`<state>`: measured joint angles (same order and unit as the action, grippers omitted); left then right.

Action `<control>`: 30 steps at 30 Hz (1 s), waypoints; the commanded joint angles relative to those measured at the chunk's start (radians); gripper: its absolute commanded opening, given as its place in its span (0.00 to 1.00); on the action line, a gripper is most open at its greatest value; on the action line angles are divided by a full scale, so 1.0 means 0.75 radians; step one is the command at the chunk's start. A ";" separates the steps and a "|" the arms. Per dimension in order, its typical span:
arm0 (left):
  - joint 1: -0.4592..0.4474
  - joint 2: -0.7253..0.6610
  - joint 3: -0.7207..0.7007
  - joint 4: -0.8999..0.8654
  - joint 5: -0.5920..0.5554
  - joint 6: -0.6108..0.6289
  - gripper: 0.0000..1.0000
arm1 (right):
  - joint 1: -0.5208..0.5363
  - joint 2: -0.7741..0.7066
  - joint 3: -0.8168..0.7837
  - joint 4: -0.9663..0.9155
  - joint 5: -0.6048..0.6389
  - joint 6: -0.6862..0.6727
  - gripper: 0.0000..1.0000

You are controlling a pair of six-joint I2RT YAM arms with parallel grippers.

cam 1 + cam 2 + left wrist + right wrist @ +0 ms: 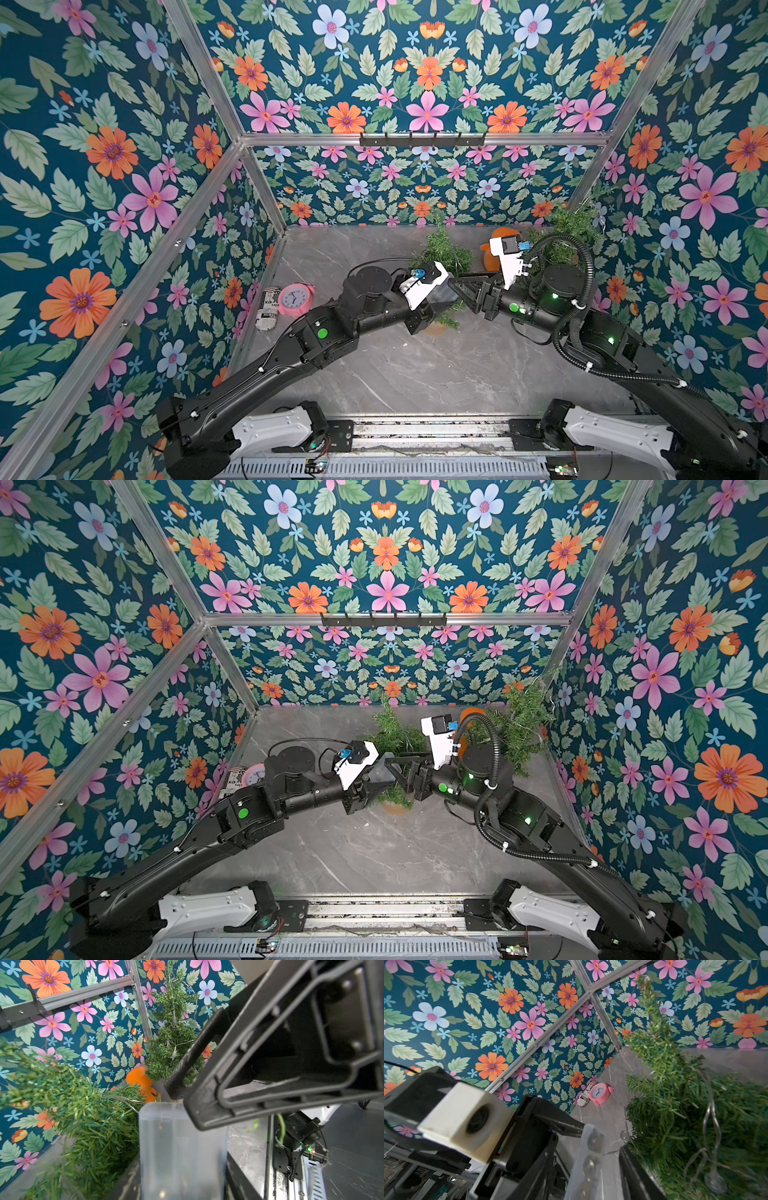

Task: Wrap string light around the christmas tree
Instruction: Wrap the light string around the Christmas tree.

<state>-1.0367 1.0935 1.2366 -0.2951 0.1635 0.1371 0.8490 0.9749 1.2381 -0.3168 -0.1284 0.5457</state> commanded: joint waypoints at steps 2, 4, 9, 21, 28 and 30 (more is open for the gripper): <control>-0.026 0.001 0.008 0.010 -0.094 0.072 0.00 | 0.019 0.034 0.030 -0.048 0.019 -0.016 0.51; -0.038 0.003 0.013 0.011 -0.115 0.086 0.00 | 0.031 0.054 0.042 -0.066 0.018 -0.023 0.51; -0.066 0.003 0.020 0.012 -0.177 0.131 0.00 | 0.046 0.092 0.055 -0.063 0.003 -0.030 0.43; -0.095 -0.060 0.018 0.064 -0.271 0.173 0.00 | 0.069 0.073 0.053 0.194 -0.133 -0.058 0.03; -0.103 -0.073 0.080 0.085 -0.202 0.087 0.39 | 0.075 0.077 0.083 0.367 -0.204 -0.139 0.00; -0.105 -0.092 0.078 0.109 -0.194 0.077 0.60 | 0.075 0.076 0.095 0.367 -0.198 -0.160 0.00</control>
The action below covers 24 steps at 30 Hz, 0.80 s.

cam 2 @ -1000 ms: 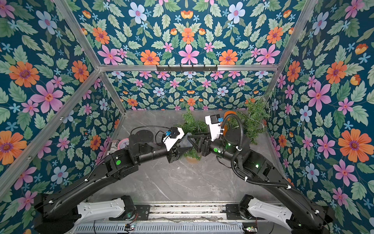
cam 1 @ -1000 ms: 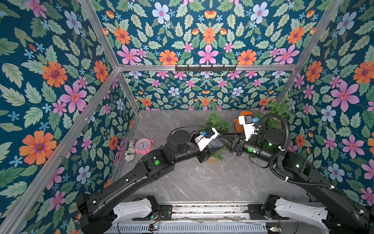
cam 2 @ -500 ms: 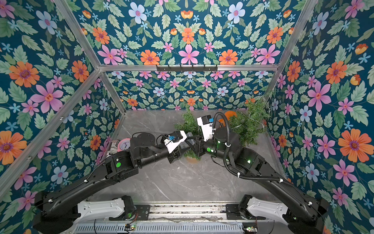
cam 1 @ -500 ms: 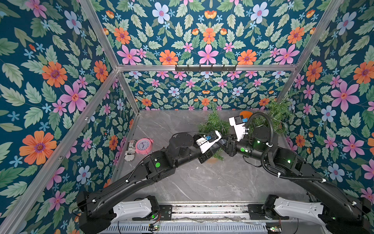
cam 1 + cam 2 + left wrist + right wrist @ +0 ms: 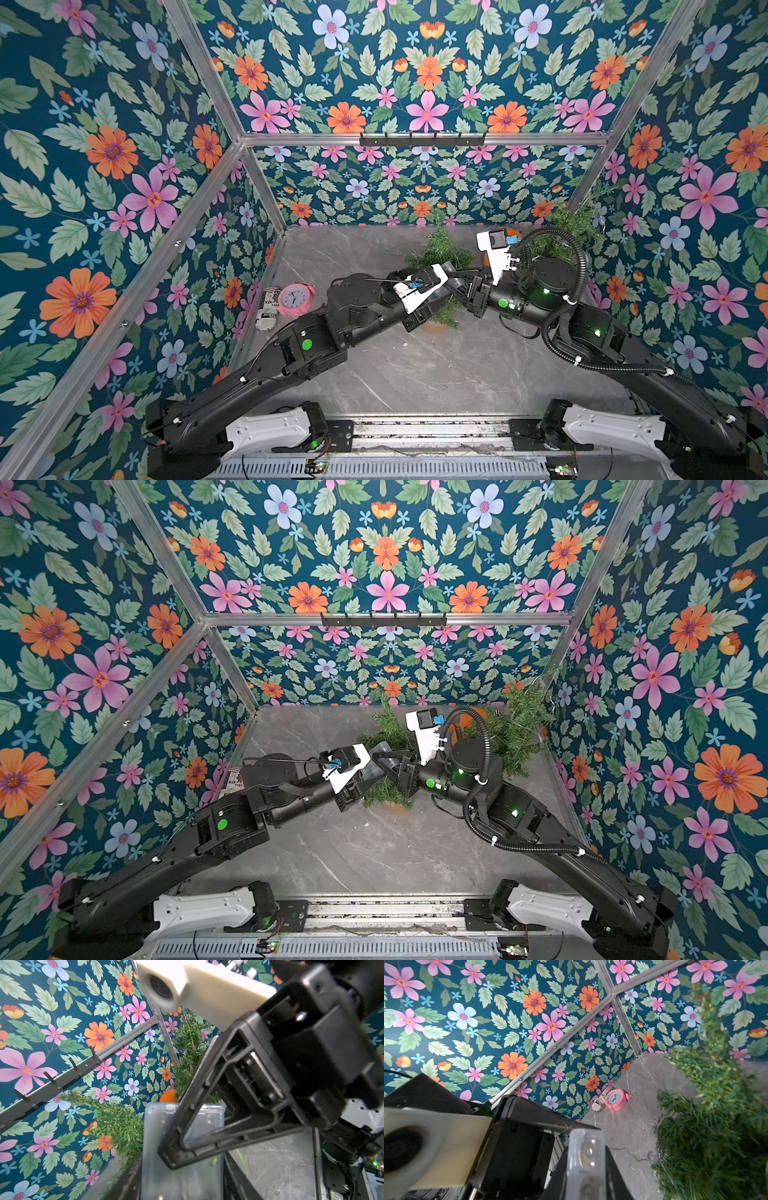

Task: Wrap string light around the christmas tree
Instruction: Wrap the light string around the Christmas tree.

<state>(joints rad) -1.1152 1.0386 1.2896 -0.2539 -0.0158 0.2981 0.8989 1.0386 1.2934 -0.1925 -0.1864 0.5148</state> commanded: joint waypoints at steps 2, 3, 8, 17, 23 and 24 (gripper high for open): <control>0.000 -0.041 -0.008 0.079 0.059 -0.139 0.70 | 0.007 -0.015 0.029 0.202 -0.124 -0.121 0.00; 0.000 -0.055 -0.020 0.096 0.072 -0.144 0.75 | 0.008 -0.023 0.031 0.202 -0.133 -0.126 0.00; -0.001 -0.113 -0.068 0.160 0.121 -0.169 0.92 | 0.008 -0.098 0.024 0.200 -0.132 -0.154 0.00; -0.001 -0.215 -0.155 0.300 0.122 -0.187 1.00 | 0.008 -0.253 -0.059 0.082 0.025 -0.218 0.00; 0.000 -0.251 -0.225 0.347 -0.057 -0.194 1.00 | 0.007 -0.340 -0.181 -0.023 0.160 -0.205 0.00; -0.001 -0.255 -0.240 0.357 -0.088 -0.201 1.00 | 0.007 -0.356 -0.208 -0.039 0.185 -0.205 0.00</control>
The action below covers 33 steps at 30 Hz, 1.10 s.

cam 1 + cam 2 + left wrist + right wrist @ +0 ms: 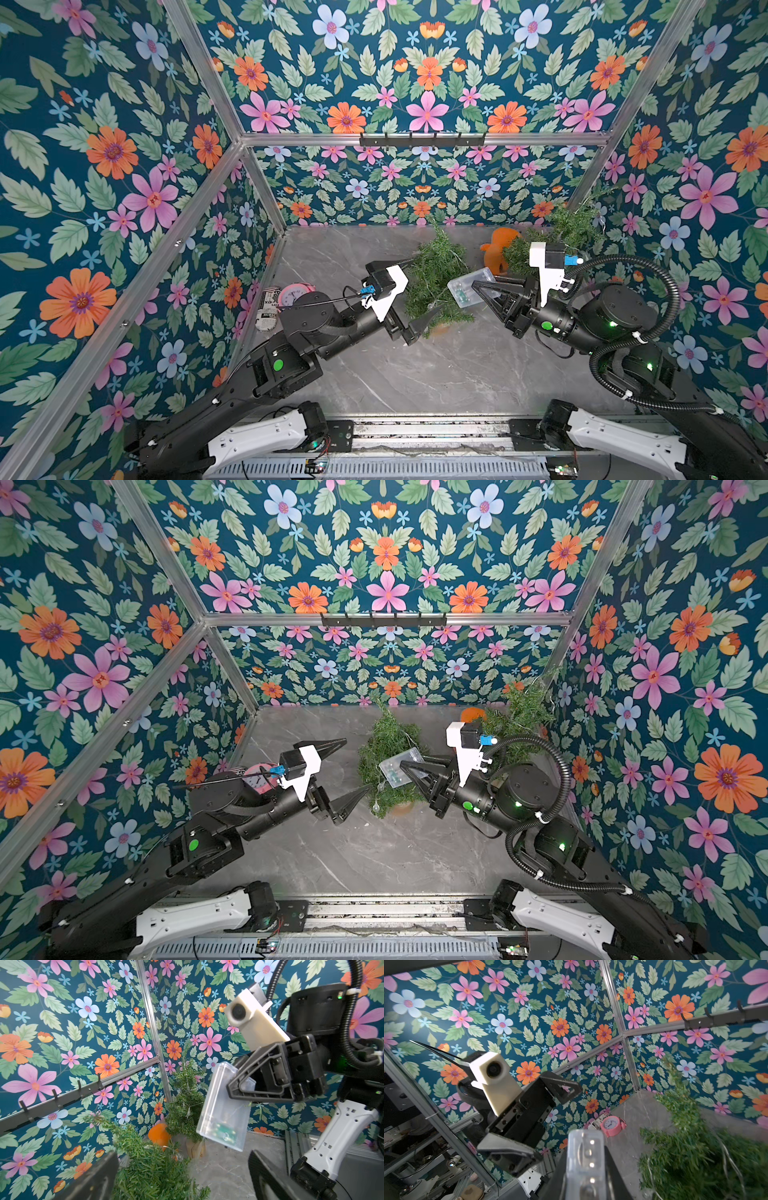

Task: Wrap string light around the christmas tree
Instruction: Wrap the light string around the Christmas tree.

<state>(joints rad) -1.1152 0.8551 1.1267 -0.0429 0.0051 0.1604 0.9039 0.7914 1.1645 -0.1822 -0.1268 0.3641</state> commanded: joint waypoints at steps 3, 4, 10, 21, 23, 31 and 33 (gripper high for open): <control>0.000 -0.011 -0.034 0.080 -0.233 -0.038 1.00 | 0.001 -0.072 -0.110 -0.121 0.207 -0.003 0.00; 0.000 -0.010 -0.033 0.076 -0.276 -0.042 0.99 | 0.001 -0.083 -0.122 -0.151 0.247 -0.006 0.00; 0.000 0.020 -0.031 0.078 -0.446 -0.058 0.97 | -0.001 -0.106 -0.144 -0.213 0.459 -0.089 0.00; 0.004 0.100 0.023 0.060 -0.750 -0.087 0.87 | -0.244 0.044 0.040 -0.199 0.310 -0.076 0.00; 0.015 0.101 0.018 0.069 -0.808 -0.112 0.84 | -0.267 0.069 0.065 -0.204 0.305 -0.073 0.00; 0.094 0.178 0.063 0.011 -0.776 -0.216 0.85 | -0.410 0.167 0.129 -0.214 0.210 -0.033 0.00; 0.187 0.223 0.087 -0.015 -0.721 -0.289 0.85 | -0.482 0.196 0.133 -0.187 0.138 -0.003 0.00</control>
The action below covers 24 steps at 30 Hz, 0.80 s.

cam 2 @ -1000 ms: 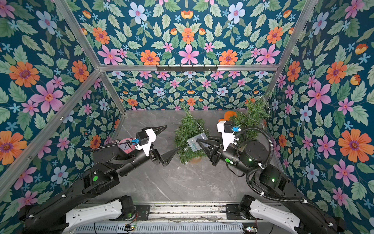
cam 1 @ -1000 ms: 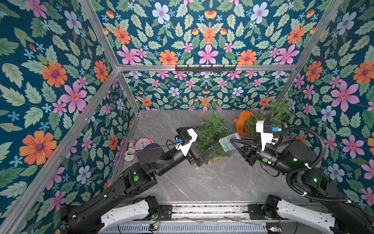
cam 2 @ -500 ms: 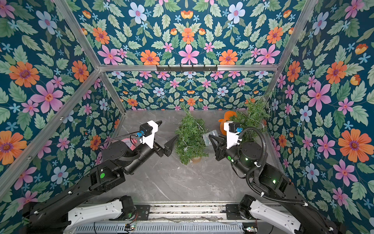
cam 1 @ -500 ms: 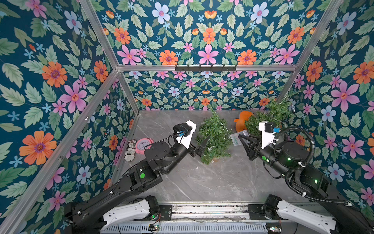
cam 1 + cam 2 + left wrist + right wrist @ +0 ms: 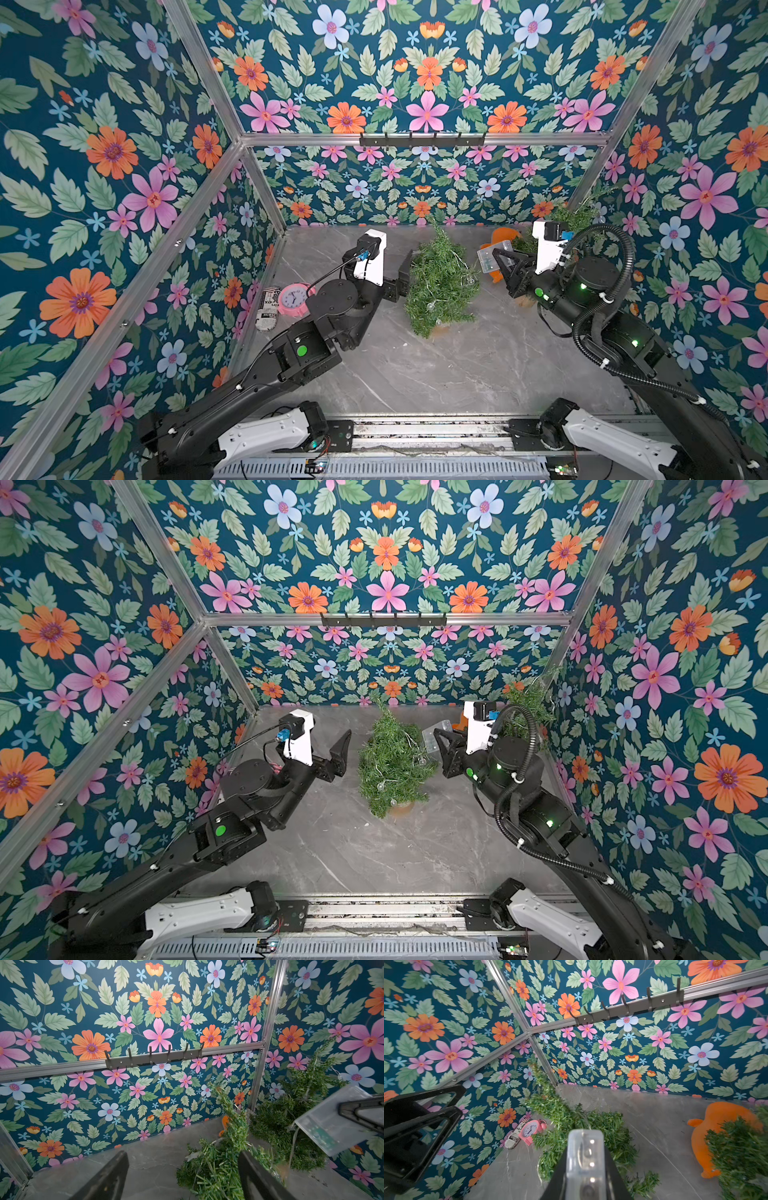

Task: Wrap string light around the christmas tree
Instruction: Wrap the light string around the Christmas tree.

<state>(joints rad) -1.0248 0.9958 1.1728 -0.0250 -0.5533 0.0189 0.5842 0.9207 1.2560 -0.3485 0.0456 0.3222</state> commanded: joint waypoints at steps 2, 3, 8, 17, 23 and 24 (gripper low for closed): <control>0.236 0.055 0.035 -0.066 0.222 -0.227 0.85 | -0.118 0.061 0.023 0.053 -0.172 0.091 0.00; 0.318 0.062 0.026 -0.047 0.324 -0.282 0.85 | -0.145 0.079 0.029 0.070 -0.219 0.100 0.00; 0.446 0.111 0.012 0.056 0.485 -0.324 0.84 | -0.201 0.203 0.054 0.186 -0.340 0.087 0.00; 0.539 0.206 0.019 0.123 0.551 -0.379 0.85 | -0.277 0.429 0.090 0.424 -0.488 0.143 0.00; 0.572 0.258 0.024 0.146 0.613 -0.389 0.86 | -0.276 0.533 0.092 0.555 -0.600 0.167 0.00; 0.575 0.265 0.022 0.150 0.616 -0.391 0.86 | -0.276 0.548 0.096 0.566 -0.615 0.177 0.00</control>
<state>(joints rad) -0.5964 1.1862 1.1858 0.0448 -0.1280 -0.2626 0.3771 1.3151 1.3155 -0.0246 -0.3611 0.4274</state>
